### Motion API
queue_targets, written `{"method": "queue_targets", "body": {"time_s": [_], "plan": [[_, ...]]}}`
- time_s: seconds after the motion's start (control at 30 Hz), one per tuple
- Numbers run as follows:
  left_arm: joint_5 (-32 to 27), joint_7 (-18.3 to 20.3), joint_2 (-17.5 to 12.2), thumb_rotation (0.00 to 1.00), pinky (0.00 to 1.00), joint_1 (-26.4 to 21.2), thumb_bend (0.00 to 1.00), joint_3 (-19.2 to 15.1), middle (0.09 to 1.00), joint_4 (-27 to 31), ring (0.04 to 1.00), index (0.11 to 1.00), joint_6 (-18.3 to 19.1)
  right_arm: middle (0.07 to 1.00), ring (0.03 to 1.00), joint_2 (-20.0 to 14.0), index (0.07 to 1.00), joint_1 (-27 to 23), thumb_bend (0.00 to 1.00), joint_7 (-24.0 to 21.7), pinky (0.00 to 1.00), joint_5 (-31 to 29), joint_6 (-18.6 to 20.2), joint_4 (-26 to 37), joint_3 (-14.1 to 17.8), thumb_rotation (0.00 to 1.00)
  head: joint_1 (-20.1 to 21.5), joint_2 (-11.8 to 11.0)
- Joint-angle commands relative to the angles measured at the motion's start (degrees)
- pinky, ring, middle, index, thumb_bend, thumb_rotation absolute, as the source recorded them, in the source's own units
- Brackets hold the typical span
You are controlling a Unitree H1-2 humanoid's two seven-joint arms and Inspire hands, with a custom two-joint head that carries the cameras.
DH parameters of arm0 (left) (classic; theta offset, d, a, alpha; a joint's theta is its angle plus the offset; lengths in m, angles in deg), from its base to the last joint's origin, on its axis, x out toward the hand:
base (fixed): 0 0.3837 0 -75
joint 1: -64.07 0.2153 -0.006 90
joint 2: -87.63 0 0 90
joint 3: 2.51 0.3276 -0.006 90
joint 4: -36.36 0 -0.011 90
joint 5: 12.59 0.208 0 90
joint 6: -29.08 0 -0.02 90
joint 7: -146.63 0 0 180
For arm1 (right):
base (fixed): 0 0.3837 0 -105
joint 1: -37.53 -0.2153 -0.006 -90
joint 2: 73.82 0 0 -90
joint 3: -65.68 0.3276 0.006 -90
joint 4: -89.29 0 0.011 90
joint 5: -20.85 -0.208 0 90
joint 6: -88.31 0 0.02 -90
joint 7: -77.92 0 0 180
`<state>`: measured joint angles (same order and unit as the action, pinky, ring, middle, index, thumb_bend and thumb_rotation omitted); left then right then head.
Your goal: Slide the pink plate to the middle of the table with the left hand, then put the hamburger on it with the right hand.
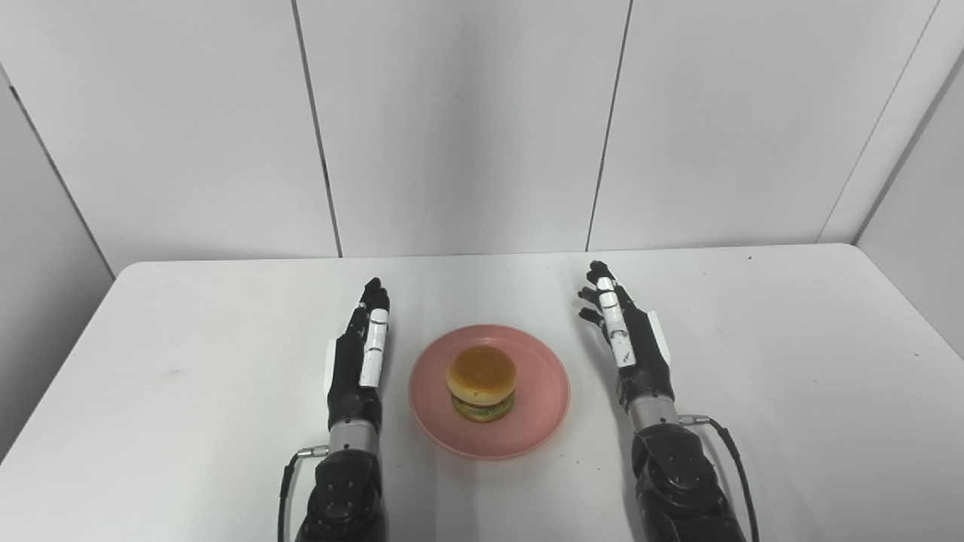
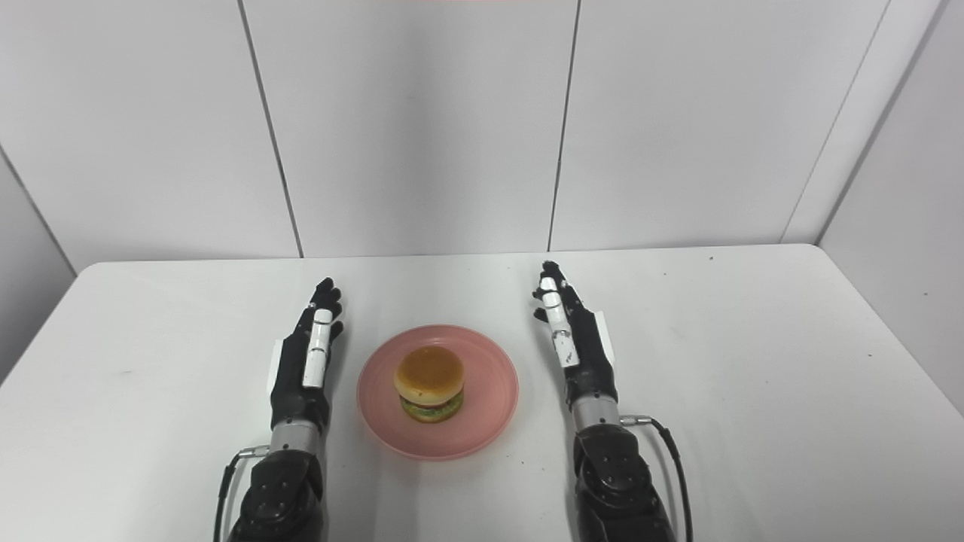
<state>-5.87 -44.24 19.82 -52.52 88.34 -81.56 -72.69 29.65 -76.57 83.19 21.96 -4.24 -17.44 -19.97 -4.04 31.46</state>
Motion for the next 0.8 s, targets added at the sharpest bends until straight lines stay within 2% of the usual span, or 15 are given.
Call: {"method": "queue_targets", "body": {"time_s": [0.0,0.13,0.27,0.47,0.63,0.77], "plan": [[2.08,-1.08,-0.87,0.94,0.97,-1.32,0.68,0.73,0.947,0.24,0.964,0.908,-3.03,0.920,0.873,0.57,0.907,-1.42,0.75,0.55,0.84,0.01,0.81,1.37,-0.04,1.00,-0.03,0.18],[4.34,-0.83,-2.28,0.97,0.99,-0.97,0.69,1.90,0.943,0.99,0.957,0.919,-1.09,0.916,0.870,0.98,0.899,-0.88,0.74,1.19,0.84,-0.12,1.73,1.82,0.06,1.00,0.00,0.21],[3.32,0.51,-2.91,0.97,1.00,-0.86,0.68,1.58,0.938,1.95,0.964,0.928,1.63,0.919,0.883,1.13,0.900,-0.59,0.72,1.46,0.84,0.67,2.91,2.59,-0.21,1.00,0.06,0.24],[2.62,2.23,-3.90,0.96,1.00,-1.12,0.68,1.55,0.944,2.49,0.971,0.936,3.40,0.929,0.893,1.42,0.909,-0.24,0.69,1.92,0.86,1.35,3.74,2.95,-0.54,1.00,0.50,-0.19],[1.97,2.74,-4.27,0.97,1.00,-1.10,0.69,1.55,0.942,3.01,0.974,0.938,3.34,0.930,0.895,1.90,0.916,0.18,0.68,2.12,0.86,1.08,3.66,3.41,-0.68,1.00,0.69,-0.35],[-0.26,3.31,-3.56,0.96,0.98,-0.22,0.71,1.06,0.956,3.22,0.976,0.948,1.82,0.951,0.922,1.63,0.940,1.07,0.69,0.98,0.90,0.60,0.30,2.71,-1.23,1.00,0.56,-1.01]]}}
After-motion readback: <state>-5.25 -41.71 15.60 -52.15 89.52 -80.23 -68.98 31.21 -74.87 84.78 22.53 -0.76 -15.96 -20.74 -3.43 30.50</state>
